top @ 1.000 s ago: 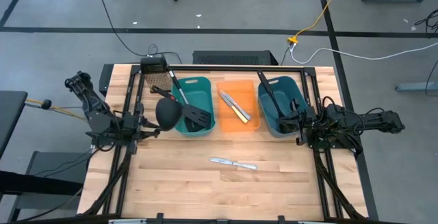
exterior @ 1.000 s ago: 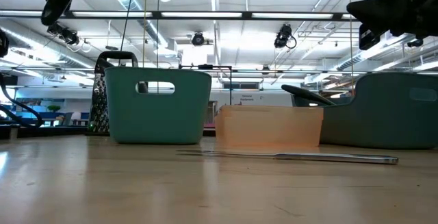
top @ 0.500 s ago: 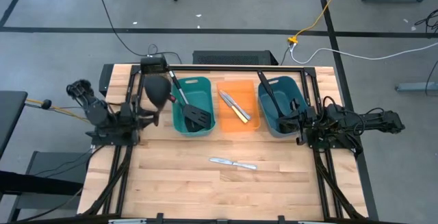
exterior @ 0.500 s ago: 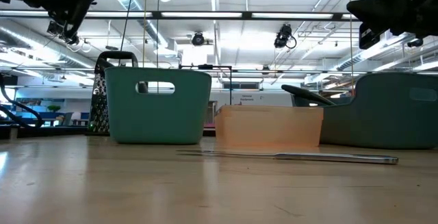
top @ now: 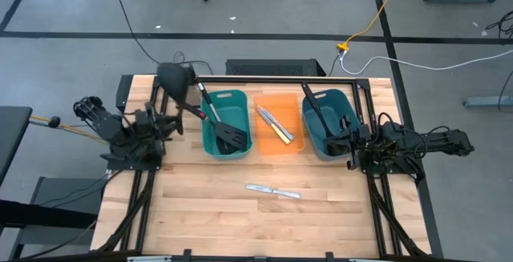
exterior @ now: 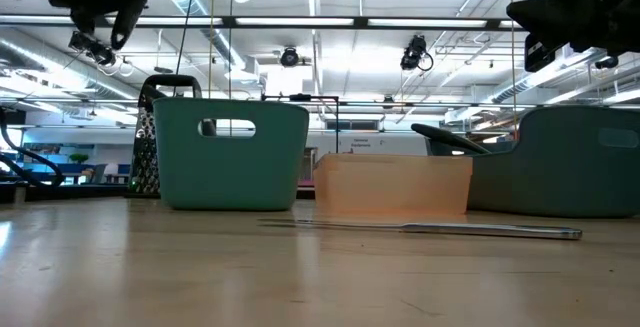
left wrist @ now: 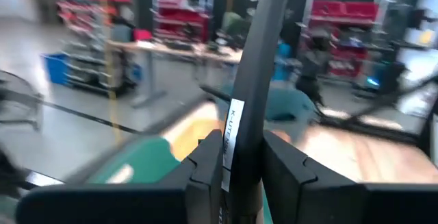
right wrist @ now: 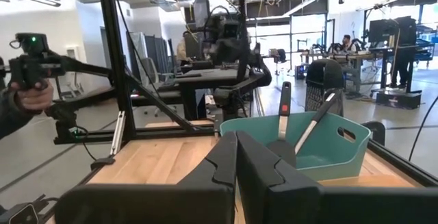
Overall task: Pick & Place Kitchen Items
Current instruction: Put the black serving spoon into the dark green bin
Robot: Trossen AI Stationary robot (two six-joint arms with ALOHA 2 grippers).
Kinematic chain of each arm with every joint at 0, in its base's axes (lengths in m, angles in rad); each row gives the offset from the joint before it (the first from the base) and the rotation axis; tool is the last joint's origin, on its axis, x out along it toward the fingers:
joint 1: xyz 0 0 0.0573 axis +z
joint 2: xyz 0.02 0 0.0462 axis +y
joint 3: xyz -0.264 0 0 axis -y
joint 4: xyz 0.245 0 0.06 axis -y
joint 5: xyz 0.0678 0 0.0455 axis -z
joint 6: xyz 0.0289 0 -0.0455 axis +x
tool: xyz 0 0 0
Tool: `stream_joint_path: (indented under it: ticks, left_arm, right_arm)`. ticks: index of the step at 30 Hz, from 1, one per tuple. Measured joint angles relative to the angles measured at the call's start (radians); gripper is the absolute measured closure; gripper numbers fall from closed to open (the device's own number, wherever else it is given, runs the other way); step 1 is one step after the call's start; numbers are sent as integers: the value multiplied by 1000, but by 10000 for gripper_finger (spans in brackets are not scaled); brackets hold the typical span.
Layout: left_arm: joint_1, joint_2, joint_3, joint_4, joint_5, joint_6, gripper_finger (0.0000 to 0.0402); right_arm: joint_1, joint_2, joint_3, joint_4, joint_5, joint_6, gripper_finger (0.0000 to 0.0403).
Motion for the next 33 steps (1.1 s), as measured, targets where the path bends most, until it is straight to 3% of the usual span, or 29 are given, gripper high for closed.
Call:
stream_joint_path:
  ticks: [12, 18, 22, 28, 33]
  left_arm:
    - [57, 223, 269, -14, -339, 440, 321]
    - [108, 317, 352, -24, -431, 626, 321]
    - [156, 349, 352, -69, -438, 736, 321]
    - [267, 417, 351, -236, -364, 717, 321]
    - [408, 526, 351, -384, -233, 700, 321]
  right_arm:
    - [0, 0, 0, -20, 0, 0, 392]
    - [0, 0, 0, -32, 0, 0, 392]
    - [0, 0, 0, -40, 0, 6, 392]
    - [0, 0, 0, -55, 0, 19, 392]
    - [0, 0, 0, -56, 0, 20, 392]
